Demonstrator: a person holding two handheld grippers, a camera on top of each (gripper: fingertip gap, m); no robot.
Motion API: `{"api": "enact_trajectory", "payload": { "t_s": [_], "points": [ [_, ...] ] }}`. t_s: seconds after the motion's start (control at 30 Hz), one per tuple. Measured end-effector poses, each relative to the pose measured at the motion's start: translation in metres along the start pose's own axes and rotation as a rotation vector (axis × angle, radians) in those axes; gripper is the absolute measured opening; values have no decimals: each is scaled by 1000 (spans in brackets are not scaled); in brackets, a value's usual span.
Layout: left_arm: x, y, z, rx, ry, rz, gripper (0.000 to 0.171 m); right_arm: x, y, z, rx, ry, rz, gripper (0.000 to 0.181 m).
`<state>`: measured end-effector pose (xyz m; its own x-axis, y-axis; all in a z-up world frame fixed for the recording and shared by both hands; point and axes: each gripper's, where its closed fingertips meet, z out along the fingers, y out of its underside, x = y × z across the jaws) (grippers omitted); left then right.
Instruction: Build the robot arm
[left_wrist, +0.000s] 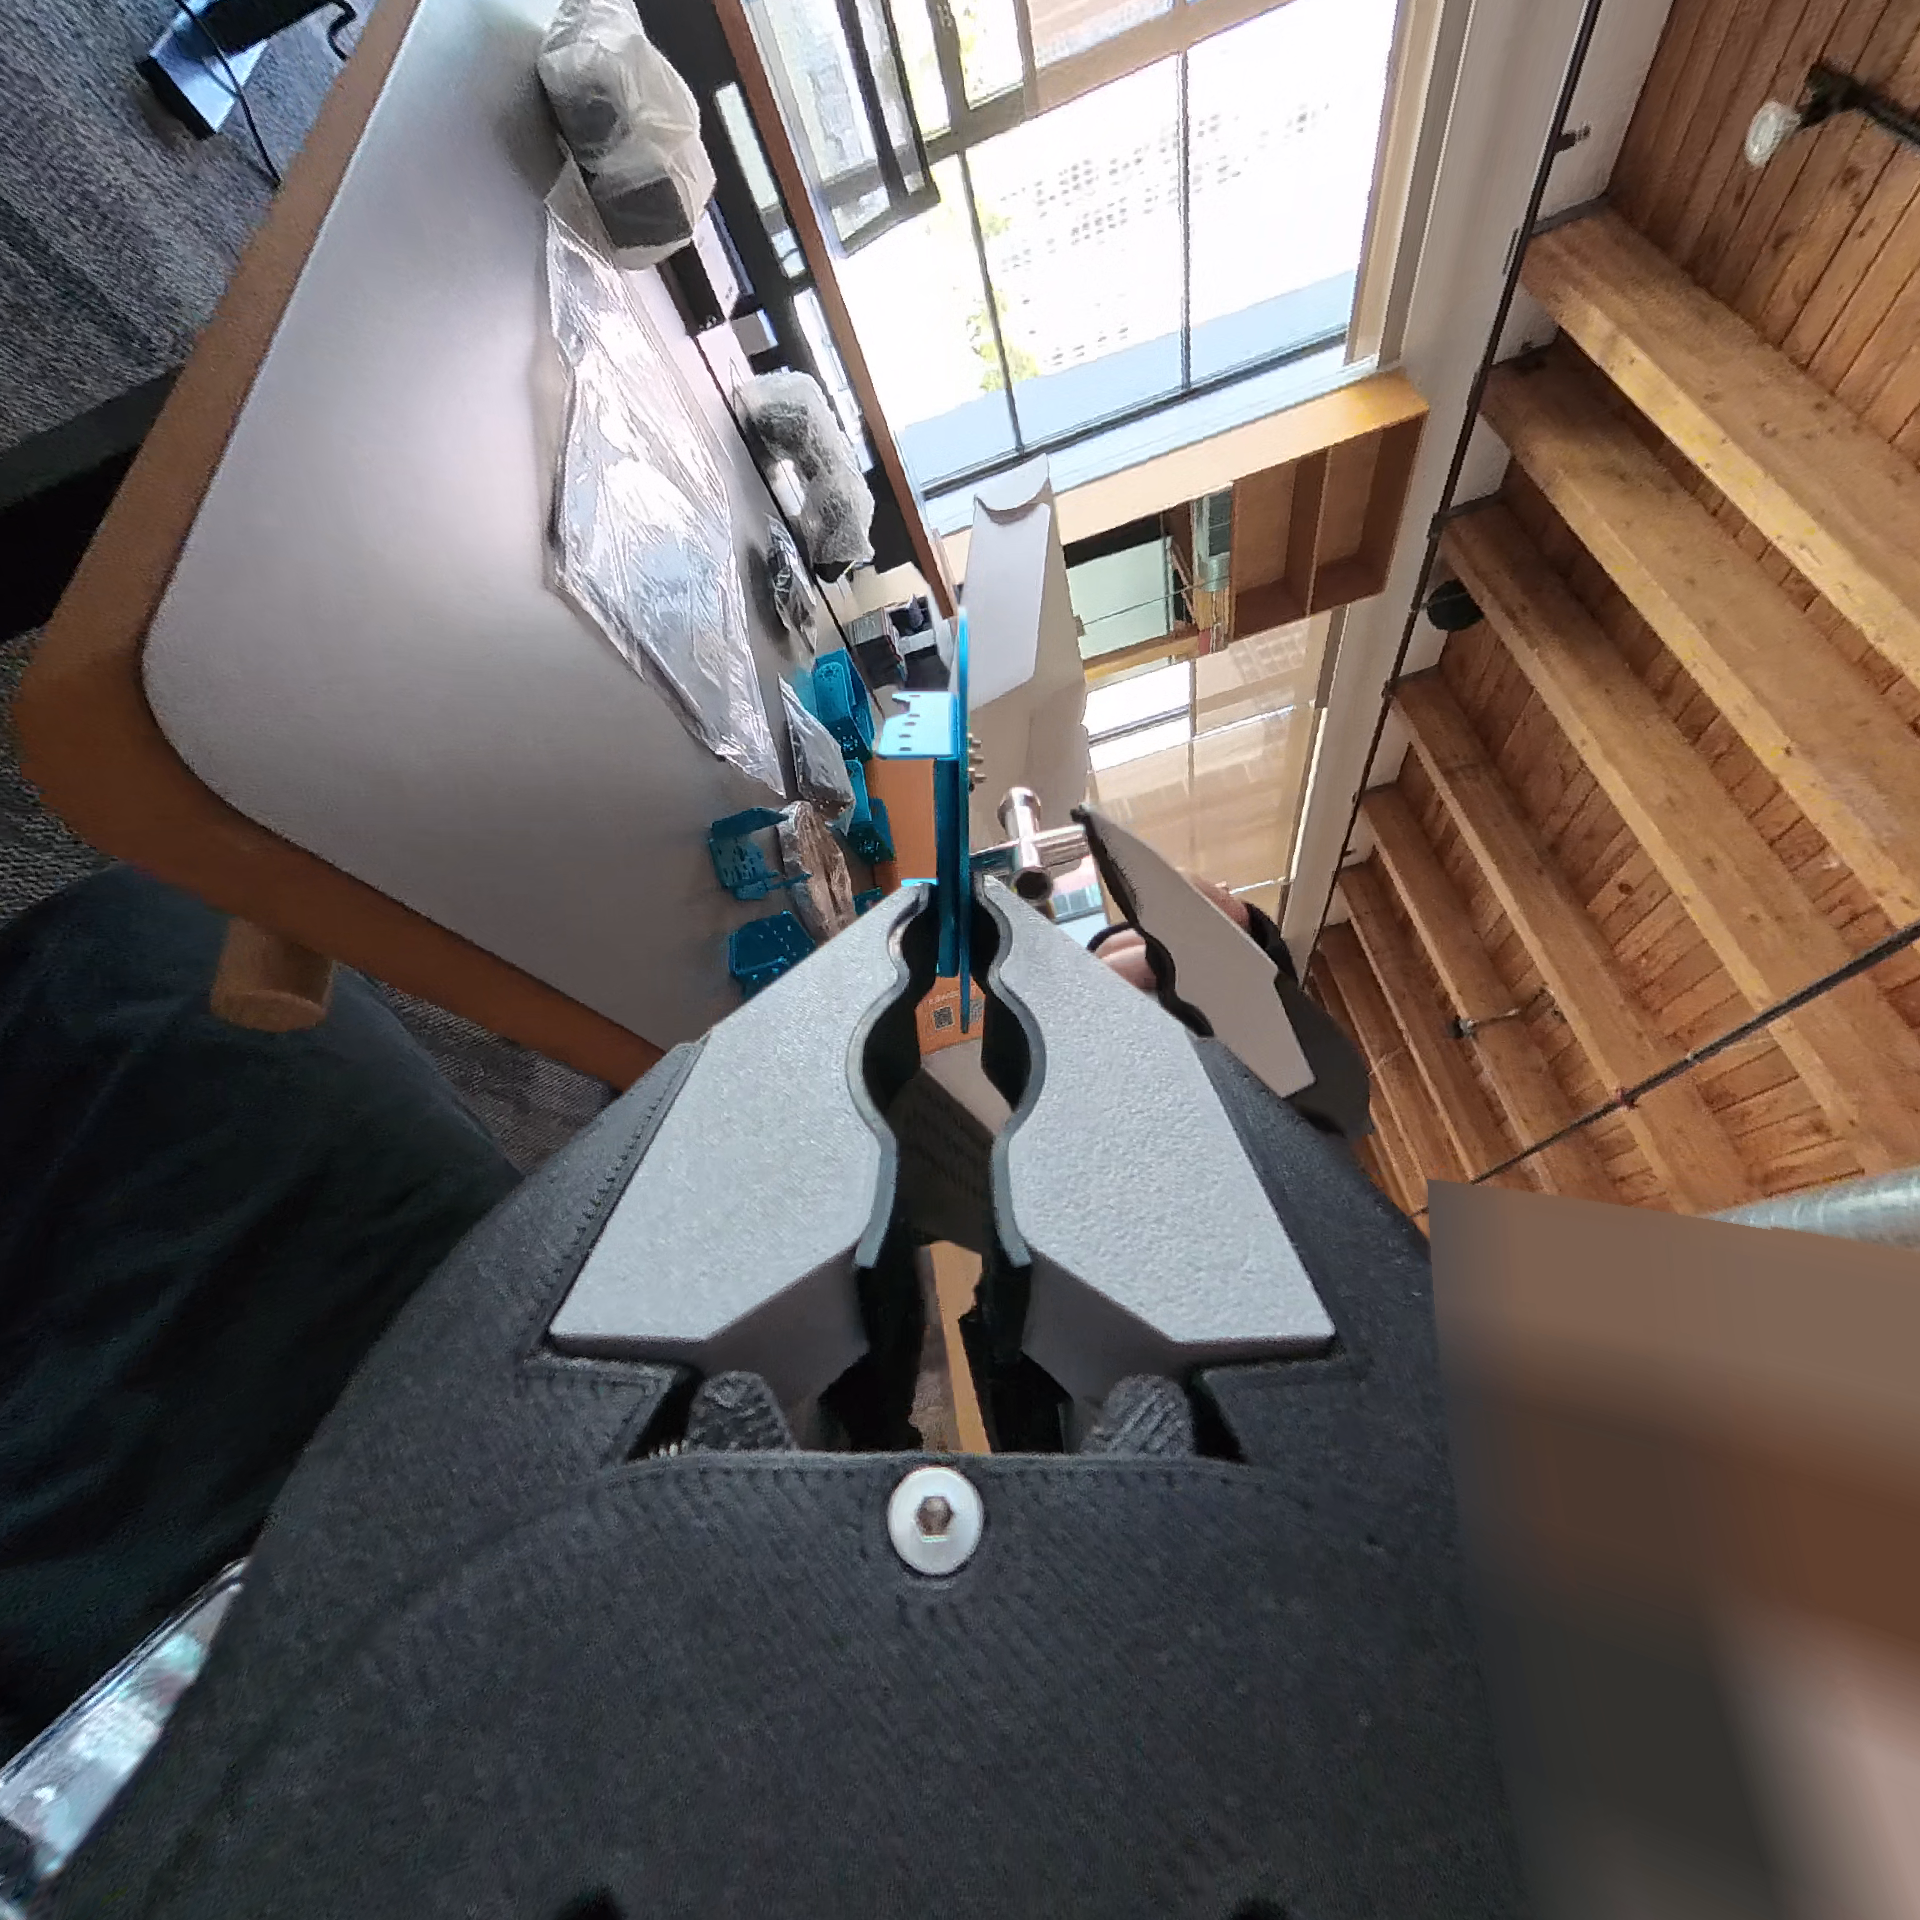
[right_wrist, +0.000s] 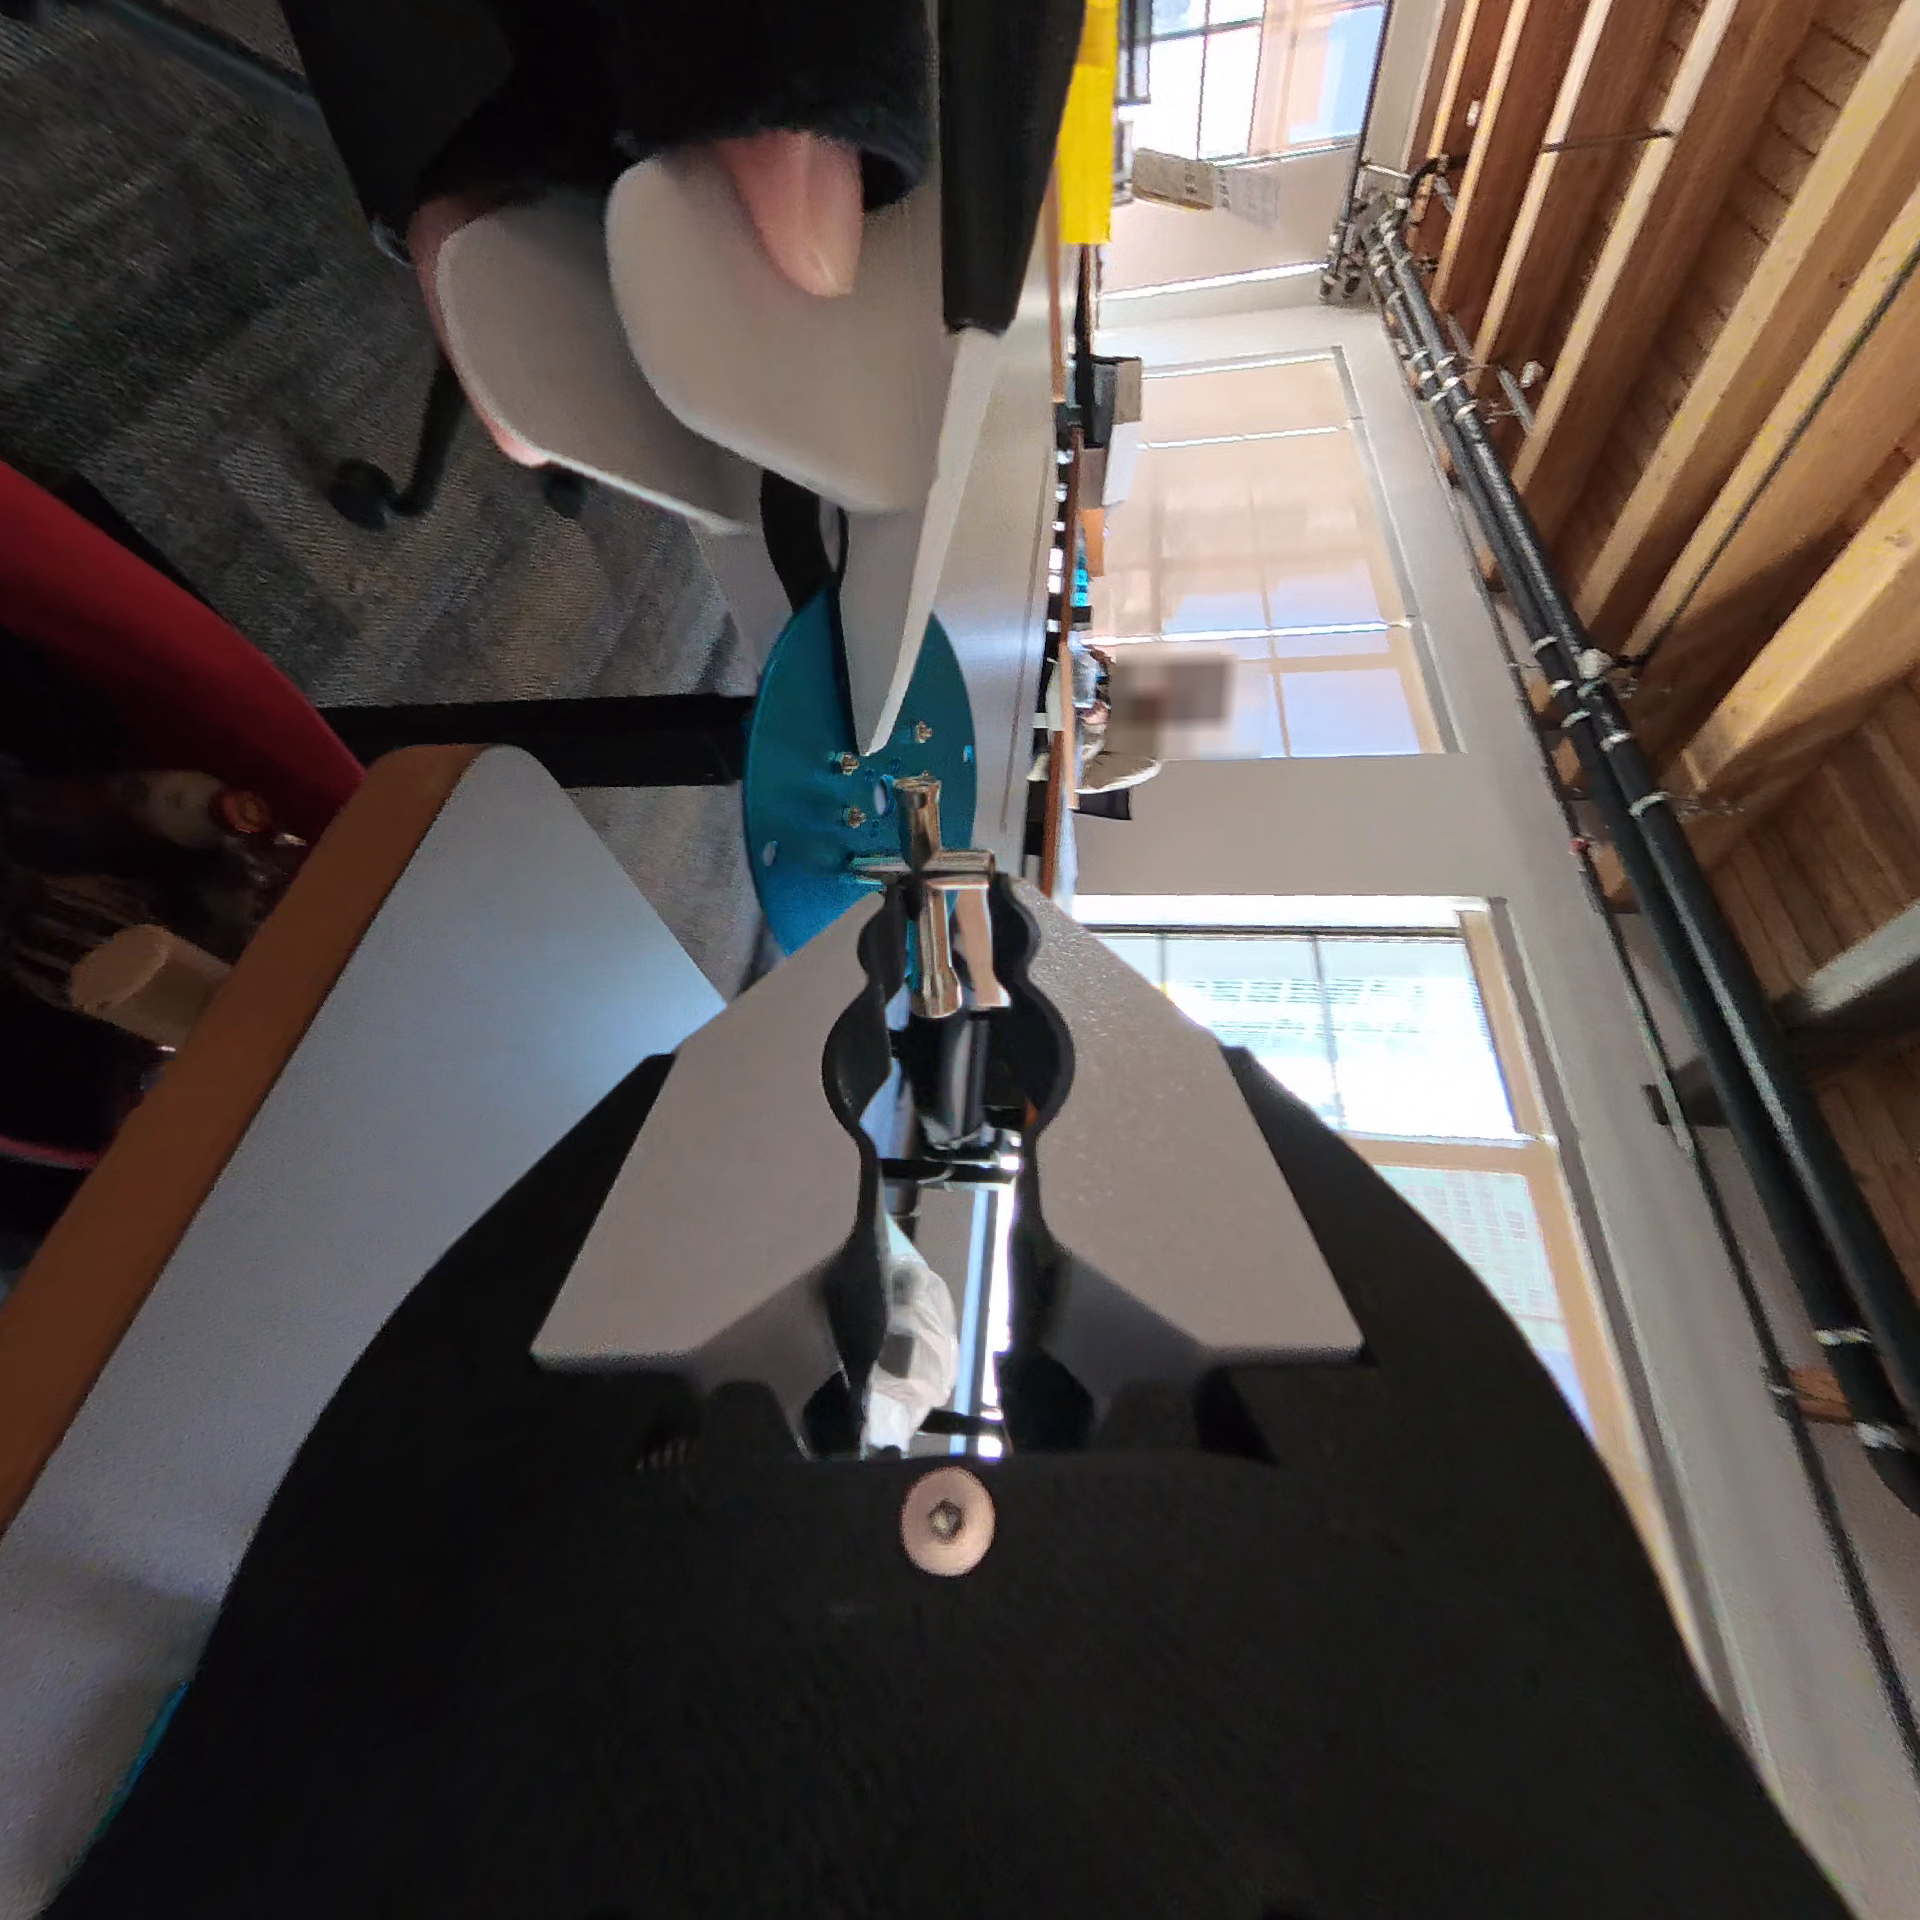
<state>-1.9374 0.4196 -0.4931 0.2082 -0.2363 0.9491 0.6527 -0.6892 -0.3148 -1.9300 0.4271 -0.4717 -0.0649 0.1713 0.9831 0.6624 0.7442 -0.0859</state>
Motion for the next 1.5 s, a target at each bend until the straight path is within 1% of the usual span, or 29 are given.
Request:
{"api": "enact_trajectory", "payload": {
  "t_s": [0.2,0.43,0.5,0.6,0.7,0.83,1.03,1.13,1.27,1.43,1.5],
  "points": [
    [4,2,0,-30,-28,47,3,1,-1,-3,0,-116,50,14],
    [4,3,2,-33,-30,24,3,0,-3,-5,-15,-114,-20,14],
    [2,4,2,-38,-37,29,3,-2,-2,-6,-16,-140,9,14],
    [1,6,3,-45,-45,33,3,-7,-1,-6,-19,-203,53,19],
    [1,7,5,-51,-51,39,3,-10,-4,-8,1,-270,127,22],
    [2,9,9,-56,-48,37,3,-7,-3,-8,20,-311,232,18],
    [3,9,10,-56,-49,45,3,-5,6,-10,9,-337,276,15],
    [5,9,9,-58,-44,47,3,-4,6,-12,28,-359,327,14],
    [7,11,8,-63,-51,74,3,-4,9,-13,30,-394,299,14],
    [10,11,7,-65,-45,75,3,-2,-2,-19,84,-425,243,10],
    [11,10,7,-60,-45,76,3,-2,-2,-19,79,-432,220,9]
  ]
}}
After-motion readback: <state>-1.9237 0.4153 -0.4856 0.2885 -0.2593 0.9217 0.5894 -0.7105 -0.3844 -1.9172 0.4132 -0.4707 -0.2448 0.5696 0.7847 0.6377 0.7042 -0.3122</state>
